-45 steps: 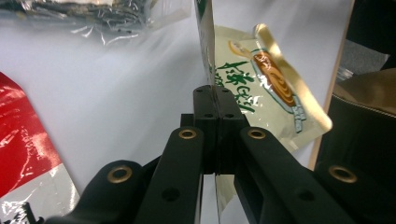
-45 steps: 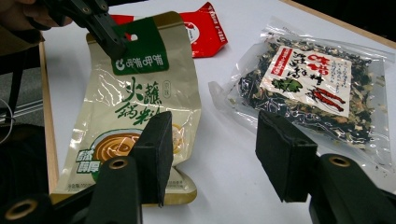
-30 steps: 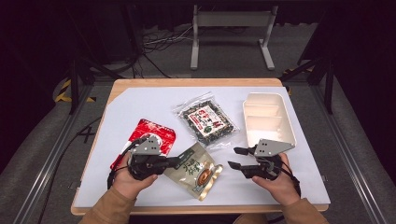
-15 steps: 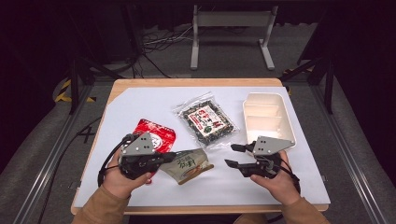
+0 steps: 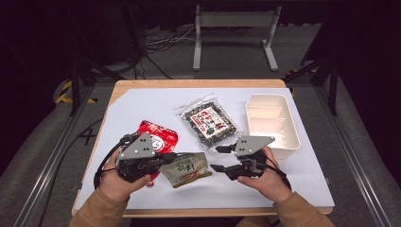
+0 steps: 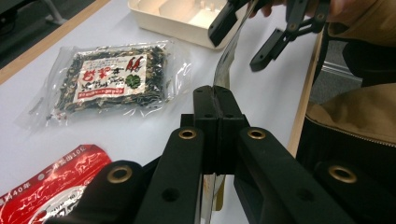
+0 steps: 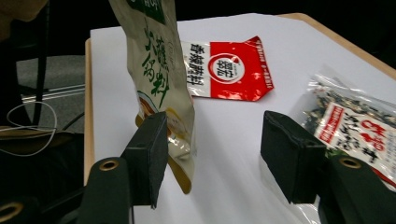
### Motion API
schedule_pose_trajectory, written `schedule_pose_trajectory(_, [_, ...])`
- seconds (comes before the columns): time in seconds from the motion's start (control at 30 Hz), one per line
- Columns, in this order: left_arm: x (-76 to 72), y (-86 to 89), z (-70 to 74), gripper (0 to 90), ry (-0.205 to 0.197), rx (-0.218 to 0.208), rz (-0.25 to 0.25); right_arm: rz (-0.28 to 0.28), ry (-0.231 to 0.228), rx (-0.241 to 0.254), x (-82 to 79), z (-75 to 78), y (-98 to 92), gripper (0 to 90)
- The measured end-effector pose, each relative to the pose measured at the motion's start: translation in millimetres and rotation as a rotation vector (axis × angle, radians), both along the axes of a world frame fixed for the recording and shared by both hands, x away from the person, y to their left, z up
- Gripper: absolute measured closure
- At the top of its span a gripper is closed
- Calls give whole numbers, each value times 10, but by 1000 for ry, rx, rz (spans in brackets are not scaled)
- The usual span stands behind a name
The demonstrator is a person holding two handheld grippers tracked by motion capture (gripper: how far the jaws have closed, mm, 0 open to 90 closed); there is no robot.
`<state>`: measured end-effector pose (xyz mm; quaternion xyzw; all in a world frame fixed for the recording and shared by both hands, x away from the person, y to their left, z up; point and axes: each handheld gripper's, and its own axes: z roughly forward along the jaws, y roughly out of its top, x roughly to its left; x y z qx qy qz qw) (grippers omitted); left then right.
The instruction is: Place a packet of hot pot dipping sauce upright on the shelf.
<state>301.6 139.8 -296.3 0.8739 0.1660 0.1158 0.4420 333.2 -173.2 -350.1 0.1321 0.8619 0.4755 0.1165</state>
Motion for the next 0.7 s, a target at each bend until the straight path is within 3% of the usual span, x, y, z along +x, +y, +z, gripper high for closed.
schedule_pose_trajectory(0.13, [-11, -43, 39, 899, -4, 17, -15, 44, 33, -13, 33, -20, 126, 420])
schedule_pose_trajectory(0.3, [-15, -67, 48, 899, 0, 31, -31, 91, 58, -50, 74, -61, 245, 489])
schedule_pose_trajectory(0.7, [-37, -118, 35, 899, 4, 32, -60, 177, 81, -90, 143, -149, 492, 593])
